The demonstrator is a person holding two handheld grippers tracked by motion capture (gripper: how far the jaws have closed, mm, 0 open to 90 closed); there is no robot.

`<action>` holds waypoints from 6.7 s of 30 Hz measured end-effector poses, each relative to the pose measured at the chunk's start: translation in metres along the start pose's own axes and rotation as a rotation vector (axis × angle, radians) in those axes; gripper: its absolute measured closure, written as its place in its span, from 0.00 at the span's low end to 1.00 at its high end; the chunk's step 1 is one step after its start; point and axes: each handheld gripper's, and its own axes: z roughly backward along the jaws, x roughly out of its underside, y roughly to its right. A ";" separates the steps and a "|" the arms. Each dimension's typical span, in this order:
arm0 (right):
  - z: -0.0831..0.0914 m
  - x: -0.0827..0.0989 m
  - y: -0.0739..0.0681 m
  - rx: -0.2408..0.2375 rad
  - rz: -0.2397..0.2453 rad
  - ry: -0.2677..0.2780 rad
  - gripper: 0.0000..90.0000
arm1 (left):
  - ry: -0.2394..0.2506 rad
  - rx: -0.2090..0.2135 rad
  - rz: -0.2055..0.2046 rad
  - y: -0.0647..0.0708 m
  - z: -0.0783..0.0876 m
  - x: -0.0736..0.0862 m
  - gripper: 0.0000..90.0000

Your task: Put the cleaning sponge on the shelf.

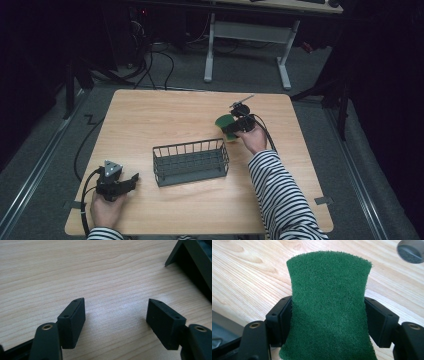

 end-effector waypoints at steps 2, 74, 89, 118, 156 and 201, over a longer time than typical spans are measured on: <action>0.007 0.002 0.001 -0.001 -0.007 0.017 0.33 | 0.000 0.001 0.001 0.000 0.000 0.000 0.36; 0.060 0.040 -0.120 -0.101 0.249 0.166 0.32 | -0.005 -0.006 -0.006 0.001 0.000 0.000 0.35; 0.058 0.038 -0.126 -0.096 0.233 0.186 0.33 | -0.005 -0.006 -0.007 0.001 0.000 0.000 0.35; 0.043 0.056 -0.122 -0.103 0.204 0.113 0.25 | -0.006 -0.007 -0.007 0.001 0.000 0.000 0.35; 0.126 0.126 -0.050 -0.056 -0.031 0.342 0.30 | -0.006 -0.007 -0.007 0.001 0.000 0.000 0.35; 0.099 0.222 -0.004 0.001 -0.221 0.306 0.33 | -0.006 -0.011 -0.001 0.001 0.000 0.000 0.35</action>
